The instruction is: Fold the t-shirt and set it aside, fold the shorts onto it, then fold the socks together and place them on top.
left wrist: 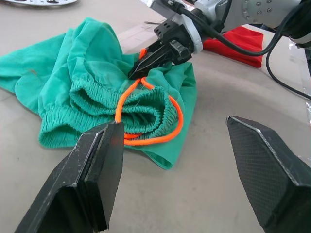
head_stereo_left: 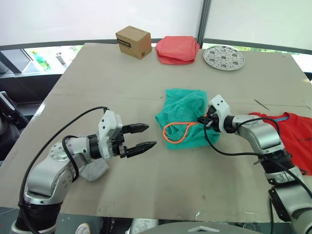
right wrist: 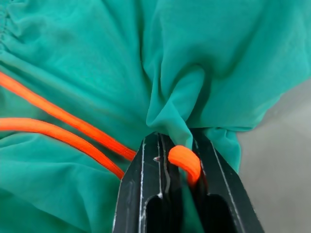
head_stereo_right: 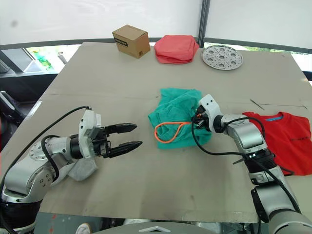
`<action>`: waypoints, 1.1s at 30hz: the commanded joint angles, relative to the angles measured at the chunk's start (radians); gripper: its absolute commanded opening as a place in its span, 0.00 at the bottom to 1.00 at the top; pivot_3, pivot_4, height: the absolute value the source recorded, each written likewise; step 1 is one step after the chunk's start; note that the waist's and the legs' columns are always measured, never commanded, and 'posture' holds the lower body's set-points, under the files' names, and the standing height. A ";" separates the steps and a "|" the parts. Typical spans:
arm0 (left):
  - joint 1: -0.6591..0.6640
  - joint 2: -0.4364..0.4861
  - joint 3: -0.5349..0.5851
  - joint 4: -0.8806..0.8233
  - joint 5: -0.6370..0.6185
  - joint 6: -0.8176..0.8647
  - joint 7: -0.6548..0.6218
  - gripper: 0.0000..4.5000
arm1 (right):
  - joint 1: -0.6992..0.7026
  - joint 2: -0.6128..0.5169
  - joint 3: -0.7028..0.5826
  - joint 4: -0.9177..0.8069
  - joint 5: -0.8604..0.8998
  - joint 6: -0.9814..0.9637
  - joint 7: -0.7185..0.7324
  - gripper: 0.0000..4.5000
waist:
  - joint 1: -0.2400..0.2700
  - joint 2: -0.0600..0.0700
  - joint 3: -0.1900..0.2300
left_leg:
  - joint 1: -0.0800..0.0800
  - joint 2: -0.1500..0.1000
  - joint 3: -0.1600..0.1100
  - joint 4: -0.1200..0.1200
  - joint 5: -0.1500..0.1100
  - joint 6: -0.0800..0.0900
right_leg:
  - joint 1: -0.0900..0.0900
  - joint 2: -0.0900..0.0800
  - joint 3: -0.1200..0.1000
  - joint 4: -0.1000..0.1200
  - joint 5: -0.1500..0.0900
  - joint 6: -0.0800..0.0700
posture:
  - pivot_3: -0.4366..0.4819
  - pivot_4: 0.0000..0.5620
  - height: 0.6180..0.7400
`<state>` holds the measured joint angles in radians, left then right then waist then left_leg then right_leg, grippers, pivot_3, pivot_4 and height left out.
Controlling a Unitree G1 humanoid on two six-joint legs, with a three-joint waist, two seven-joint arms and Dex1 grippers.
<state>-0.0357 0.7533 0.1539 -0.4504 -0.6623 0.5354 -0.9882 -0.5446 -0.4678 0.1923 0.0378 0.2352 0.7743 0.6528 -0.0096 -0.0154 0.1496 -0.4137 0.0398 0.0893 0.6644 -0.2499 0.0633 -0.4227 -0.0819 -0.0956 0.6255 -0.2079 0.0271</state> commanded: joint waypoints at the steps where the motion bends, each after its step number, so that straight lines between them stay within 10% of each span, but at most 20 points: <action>1: -0.003 -0.001 0.015 -0.035 -0.010 -0.018 0.004 0.80 | 0.036 -0.038 -0.077 -0.112 0.010 0.037 -0.030 0.01 | 0.007 0.001 0.001 | 0.000 -0.001 0.000 0.000 0.000 0.000 | 0.000 -0.004 0.000 0.000 0.000 0.000 | 0.48 0.27 1.00; 11: -0.071 -0.042 -0.071 -0.012 -0.006 -0.022 -0.012 0.80 | 0.216 -0.287 -0.581 -0.586 0.314 0.368 0.048 0.01 | 0.034 0.005 0.003 | -0.002 -0.003 -0.001 0.000 -0.001 0.001 | 0.000 -0.004 -0.004 -0.002 0.000 0.000 | 0.48 0.27 1.00; 20: -0.138 -0.062 -0.135 0.038 0.007 -0.045 -0.066 0.80 | 0.518 -0.645 -0.975 -0.608 0.341 0.478 0.233 0.01 | 0.024 0.005 0.003 | -0.001 -0.002 -0.001 0.000 -0.001 0.002 | 0.001 -0.004 -0.003 -0.003 -0.001 0.002 | 0.48 0.27 1.00; 33: -0.173 -0.057 -0.167 -0.026 -0.026 -0.023 -0.115 0.80 | 0.799 -0.807 -0.878 -0.226 -0.036 0.216 0.151 0.01 | 0.027 0.004 0.003 | -0.002 -0.003 -0.001 0.002 -0.001 0.003 | 0.001 -0.003 -0.002 -0.003 -0.001 0.002 | 0.48 0.27 1.00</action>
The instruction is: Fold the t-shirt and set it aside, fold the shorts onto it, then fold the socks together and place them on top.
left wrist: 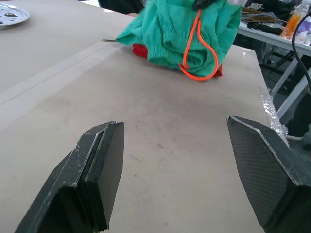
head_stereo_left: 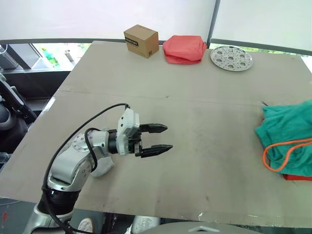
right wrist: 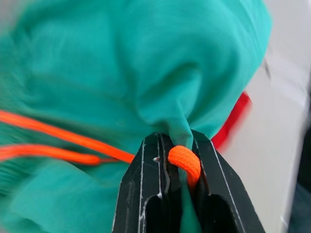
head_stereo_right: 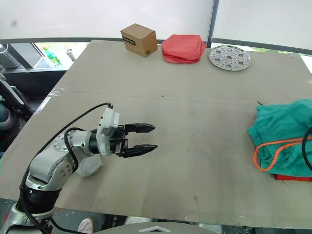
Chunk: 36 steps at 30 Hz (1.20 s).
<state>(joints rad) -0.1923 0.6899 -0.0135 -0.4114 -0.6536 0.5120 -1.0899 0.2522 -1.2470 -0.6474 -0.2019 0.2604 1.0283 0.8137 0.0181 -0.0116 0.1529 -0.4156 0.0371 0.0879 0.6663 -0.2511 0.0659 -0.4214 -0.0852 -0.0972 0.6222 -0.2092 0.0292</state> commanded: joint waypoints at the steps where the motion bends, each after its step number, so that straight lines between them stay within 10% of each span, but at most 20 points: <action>1: -0.022 0.004 0.000 -0.075 -0.044 0.008 -0.013 0.80 | 0.000 -0.025 -0.039 0.020 -0.068 -0.046 -0.012 0.01 | -0.002 0.001 0.000 | 0.000 0.000 0.000 0.000 0.000 0.000 | 0.000 0.003 0.000 0.000 0.000 0.000 | 0.48 0.27 1.00; 5: -0.062 -0.019 -0.033 -0.085 -0.049 0.014 -0.013 0.80 | -0.036 -0.013 0.067 0.097 -0.117 -0.142 -0.044 0.01 | -0.004 0.001 -0.001 | 0.001 0.001 0.000 0.000 0.000 0.000 | 0.001 0.005 0.002 0.000 0.000 0.000 | 0.48 0.27 1.00; 15: -0.104 -0.059 -0.089 -0.055 -0.029 -0.009 -0.026 0.80 | -0.003 0.032 0.130 0.114 -0.248 -0.286 -0.109 0.98 | 0.004 0.001 -0.001 | 0.001 0.001 -0.001 0.001 0.000 0.000 | 0.002 0.006 0.001 0.000 0.000 0.000 | 0.48 0.27 1.00; 20: -0.110 -0.080 -0.106 -0.048 -0.019 -0.011 -0.008 0.80 | 0.015 0.135 -0.090 -0.010 -0.232 -0.269 -0.114 0.98 | 0.004 0.001 -0.001 | 0.002 0.001 0.000 0.002 0.000 0.000 | 0.002 0.007 0.002 0.000 0.000 0.001 | 0.48 0.27 1.00; 26: -0.195 -0.207 -0.062 0.100 -0.030 0.047 0.153 0.80 | -0.277 0.516 -0.267 -0.274 0.046 -0.304 -0.269 0.98 | -0.004 -0.002 -0.001 | 0.004 0.001 -0.004 0.005 0.000 0.000 | 0.007 0.009 0.002 0.000 0.000 0.001 | 0.48 0.27 1.00; 31: -0.234 -0.260 -0.007 0.162 0.006 0.072 0.315 0.80 | -0.455 0.715 -0.091 -0.425 0.218 -0.339 -0.333 0.98 | -0.008 -0.001 -0.001 | 0.004 0.001 -0.005 0.003 0.000 0.000 | 0.006 0.014 0.012 0.001 0.000 0.001 | 0.48 0.27 1.00; 36: -0.202 -0.195 0.065 0.137 0.022 0.103 0.368 0.80 | -0.495 0.650 0.323 -0.447 0.225 -0.376 -0.149 0.98 | -0.007 0.000 -0.001 | 0.005 0.001 -0.005 0.001 0.000 0.000 | 0.005 0.015 0.012 0.003 0.003 0.002 | 0.48 0.27 1.00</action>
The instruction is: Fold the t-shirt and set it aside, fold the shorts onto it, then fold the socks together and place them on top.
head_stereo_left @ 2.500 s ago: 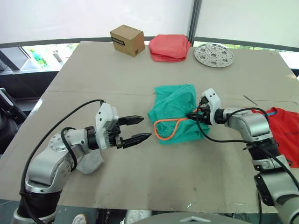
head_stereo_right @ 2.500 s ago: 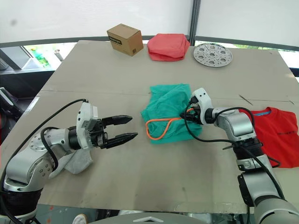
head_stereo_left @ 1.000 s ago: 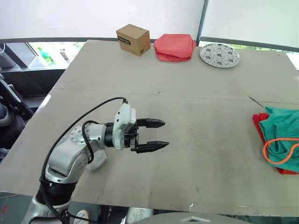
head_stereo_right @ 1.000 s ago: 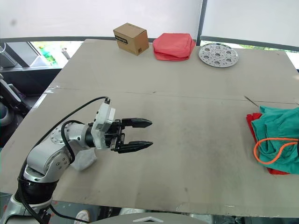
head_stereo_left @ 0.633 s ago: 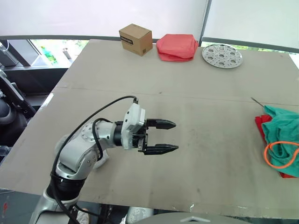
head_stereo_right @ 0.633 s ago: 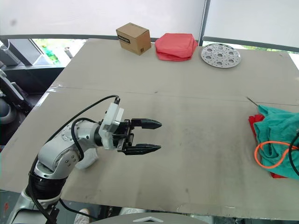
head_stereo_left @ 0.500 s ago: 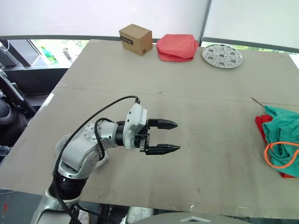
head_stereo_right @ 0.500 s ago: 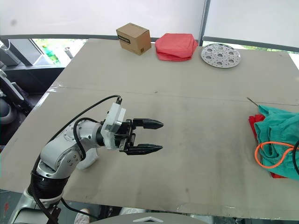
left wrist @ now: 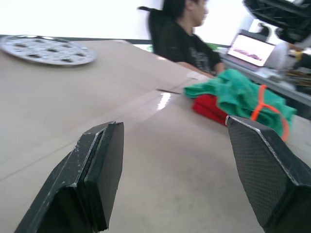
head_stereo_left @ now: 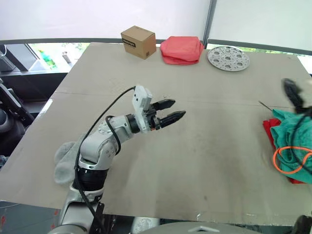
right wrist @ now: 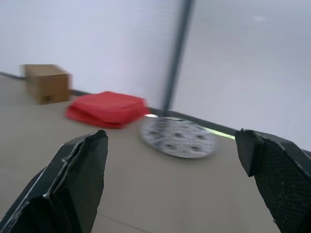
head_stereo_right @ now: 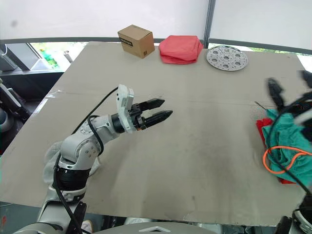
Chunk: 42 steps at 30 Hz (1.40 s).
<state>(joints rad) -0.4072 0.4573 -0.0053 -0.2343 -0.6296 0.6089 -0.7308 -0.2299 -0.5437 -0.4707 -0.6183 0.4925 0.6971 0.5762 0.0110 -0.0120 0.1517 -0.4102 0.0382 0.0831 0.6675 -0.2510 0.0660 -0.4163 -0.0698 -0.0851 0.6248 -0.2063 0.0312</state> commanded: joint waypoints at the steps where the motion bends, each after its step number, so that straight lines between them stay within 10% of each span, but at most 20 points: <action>1: 0.029 0.059 0.071 -0.049 0.003 0.002 0.005 0.80 | -0.026 -0.078 0.220 -0.015 -0.038 -0.083 0.123 0.98 | 0.002 0.000 0.000 | -0.001 0.000 0.000 0.000 0.000 0.000 | -0.001 0.000 0.000 0.000 0.000 0.000 | 0.48 0.27 1.00; 13: 0.548 0.340 0.499 -0.326 -0.036 0.083 -0.049 0.80 | -0.182 0.104 0.654 0.095 -0.077 -0.183 0.183 0.98 | -0.017 -0.002 0.000 | -0.004 0.001 0.000 0.000 0.003 -0.007 | -0.005 -0.007 -0.001 0.001 -0.001 -0.006 | 0.48 0.27 1.00; 25: 0.984 0.304 0.778 -0.229 0.101 -0.099 -0.175 0.80 | -0.170 0.074 0.709 0.130 -0.002 -0.169 0.329 0.98 | -0.016 -0.001 0.000 | -0.004 0.000 0.000 0.000 -0.003 -0.008 | -0.006 -0.018 -0.012 -0.002 -0.003 -0.003 | 0.48 0.27 1.00; 34: 1.044 0.365 0.621 -0.130 0.275 -0.350 -0.332 0.80 | -0.127 0.042 0.727 0.113 -0.005 -0.169 0.352 0.98 | -0.012 -0.001 0.000 | -0.006 0.000 0.001 -0.003 -0.004 -0.008 | -0.010 -0.019 -0.013 -0.002 -0.002 -0.008 | 0.48 0.27 1.00; 42: 0.770 0.440 0.371 0.315 0.486 -0.564 -0.305 0.68 | -0.101 -0.002 0.696 0.054 -0.001 -0.129 0.316 1.00 | 0.015 0.018 -0.011 | -0.006 0.000 0.003 -0.003 -0.004 -0.008 | -0.011 -0.022 -0.016 -0.001 -0.003 -0.006 | 0.48 0.27 1.00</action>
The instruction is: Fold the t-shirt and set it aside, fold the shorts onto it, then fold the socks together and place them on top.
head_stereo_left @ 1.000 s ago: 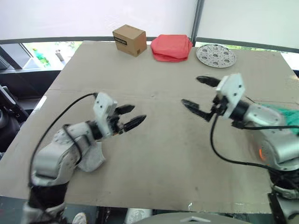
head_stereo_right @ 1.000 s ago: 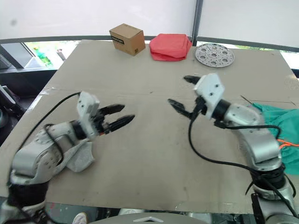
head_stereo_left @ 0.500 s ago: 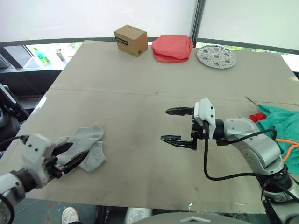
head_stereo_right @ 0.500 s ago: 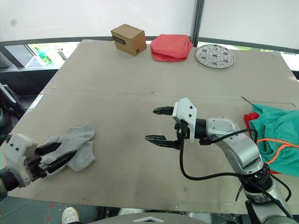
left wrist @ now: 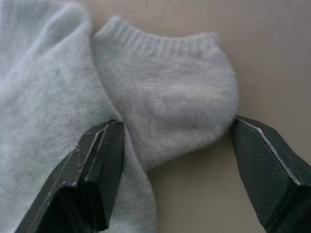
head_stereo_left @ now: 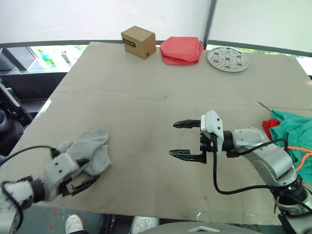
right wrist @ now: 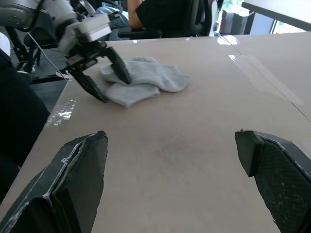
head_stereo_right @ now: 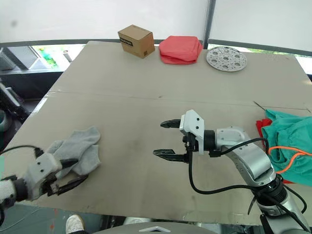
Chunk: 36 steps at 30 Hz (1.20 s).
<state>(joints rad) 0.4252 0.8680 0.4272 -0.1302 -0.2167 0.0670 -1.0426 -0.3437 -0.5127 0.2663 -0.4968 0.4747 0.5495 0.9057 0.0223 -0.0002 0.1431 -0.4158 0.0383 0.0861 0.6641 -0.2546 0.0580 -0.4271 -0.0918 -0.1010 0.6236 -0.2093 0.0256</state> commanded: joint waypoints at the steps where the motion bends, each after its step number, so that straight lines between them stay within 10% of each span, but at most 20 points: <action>1: -0.081 0.040 -0.076 0.246 0.070 -0.040 -0.013 0.62 | 0.016 -0.042 -0.049 -0.077 0.020 0.025 -0.017 1.00 | 0.005 0.008 -0.004 | 0.000 0.000 0.001 -0.001 0.000 0.000 | 0.000 -0.001 0.000 0.000 0.000 0.000 | 0.48 0.27 1.00; 7: -0.182 0.027 -0.106 0.304 -0.013 -0.051 -0.060 0.02 | 0.015 -0.057 -0.077 -0.095 0.031 0.052 -0.054 1.00 | -0.005 0.012 -0.009 | 0.003 0.001 0.001 -0.005 0.000 0.000 | 0.000 -0.005 -0.015 0.000 0.000 0.000 | 0.48 0.27 1.00; 17: -0.599 -0.112 -0.349 -0.033 -0.072 0.303 0.086 0.02 | 0.097 -0.126 -0.225 -0.141 0.043 0.119 -0.158 1.00 | 0.030 -0.003 -0.002 | -0.001 -0.001 -0.001 0.004 0.000 0.001 | 0.006 -0.005 -0.023 0.000 0.000 0.001 | 0.48 0.27 1.00; 29: -1.045 -0.489 -0.865 0.103 0.169 0.550 0.237 0.02 | 0.202 -0.268 -0.424 -0.169 0.029 0.225 -0.263 1.00 | 0.007 -0.009 0.000 | 0.002 0.000 0.000 0.005 0.001 0.008 | 0.010 0.005 -0.017 0.000 0.002 0.006 | 0.48 0.27 1.00; 36: -0.960 -0.425 -0.677 -0.085 -0.027 0.675 0.153 0.67 | 0.095 -0.199 -0.388 -0.184 0.086 0.405 -0.381 1.00 | -0.015 -0.010 0.002 | 0.002 0.004 -0.003 0.004 0.001 0.008 | 0.008 0.006 -0.018 0.001 0.000 0.003 | 0.48 0.27 1.00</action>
<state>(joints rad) -0.5283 0.4292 -0.3218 -0.1482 -0.1924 0.7236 -0.8733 -0.2316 -0.7130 -0.1172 -0.6364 0.5334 0.9301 0.5430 0.0070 -0.0098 0.1448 -0.4145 0.0425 0.0823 0.6686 -0.2532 0.0663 -0.4196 -0.0858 -0.1187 0.6252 -0.2091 0.0280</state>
